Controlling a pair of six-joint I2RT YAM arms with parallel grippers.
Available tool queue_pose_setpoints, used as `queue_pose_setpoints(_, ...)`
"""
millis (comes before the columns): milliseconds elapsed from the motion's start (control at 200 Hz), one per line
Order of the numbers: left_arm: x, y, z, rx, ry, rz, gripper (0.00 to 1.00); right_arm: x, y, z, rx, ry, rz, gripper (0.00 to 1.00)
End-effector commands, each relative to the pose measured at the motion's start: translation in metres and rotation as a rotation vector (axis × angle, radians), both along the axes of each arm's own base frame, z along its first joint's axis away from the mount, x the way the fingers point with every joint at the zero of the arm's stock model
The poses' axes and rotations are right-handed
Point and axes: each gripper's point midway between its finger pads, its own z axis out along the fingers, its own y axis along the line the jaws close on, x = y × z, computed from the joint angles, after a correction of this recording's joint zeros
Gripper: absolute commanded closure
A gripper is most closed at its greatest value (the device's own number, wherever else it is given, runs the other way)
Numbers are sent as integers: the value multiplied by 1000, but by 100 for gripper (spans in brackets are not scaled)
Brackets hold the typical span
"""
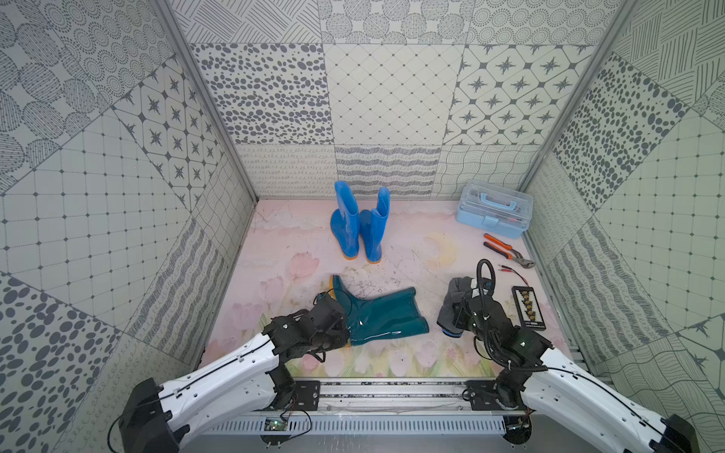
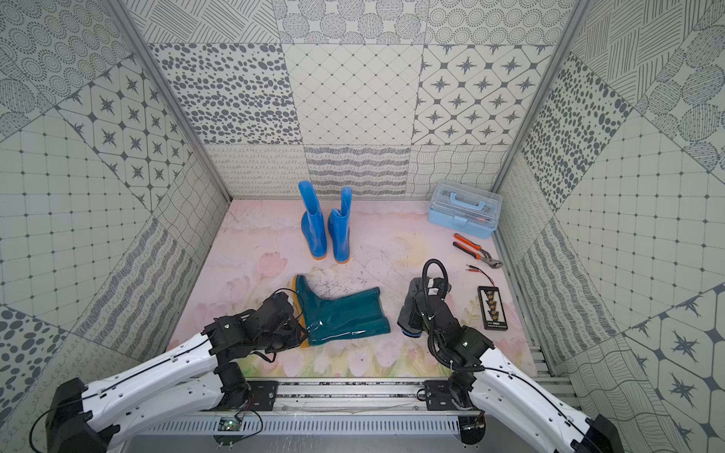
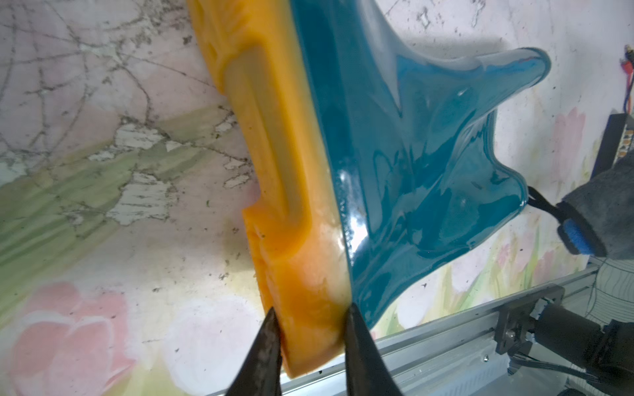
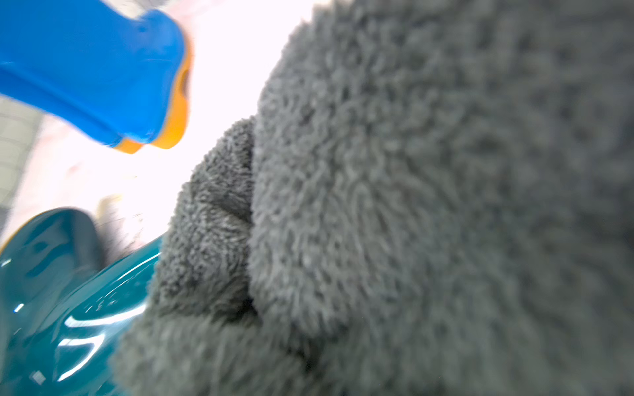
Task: Wipe the rubber boots with a cloth
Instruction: Place the cleaning item at the center of the board.
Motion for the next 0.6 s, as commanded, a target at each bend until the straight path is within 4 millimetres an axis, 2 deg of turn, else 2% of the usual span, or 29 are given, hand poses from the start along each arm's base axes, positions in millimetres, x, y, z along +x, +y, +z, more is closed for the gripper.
queue_pose_setpoints(0, -7, 17, 1, 115, -2, -85, 87, -11, -6, -18, -82, 218, 35, 100)
queue_pose_setpoints(45, -7, 23, 3, 154, 0, -96, 72, -14, -10, -33, -112, 303, 34, 100)
queue_pose_setpoints(70, -7, 26, 5, 175, 0, -98, 65, -7, -9, -29, -104, 315, 30, 100)
queue_pose_setpoints(130, -5, 31, 14, 214, -11, -112, 56, -2, -16, -40, -93, 378, 9, 100)
queue_pose_setpoints(270, 5, 26, 44, 229, -71, -155, 53, 11, -37, -53, -61, 484, -36, 98)
queue_pose_setpoints(360, 14, 18, 63, 234, -112, -198, 52, 17, -50, -53, -102, 504, -47, 89)
queue_pose_setpoints(435, 22, 8, 75, 254, -144, -246, 53, 20, -57, -52, -77, 504, -55, 85)
queue_pose_setpoints(490, 28, -3, 83, 264, -171, -291, 53, 21, -58, -50, -47, 498, -60, 72)
queue_pose_setpoints(520, 31, -9, 86, 270, -184, -314, 53, 21, -57, -49, -34, 494, -59, 56)
queue_pose_setpoints(555, 35, -20, 89, 275, -202, -346, 53, 21, -55, -46, -22, 489, -53, 43)
queue_pose_setpoints(595, 38, -32, 90, 291, -221, -392, 53, 22, -52, -42, -5, 479, -42, 35)
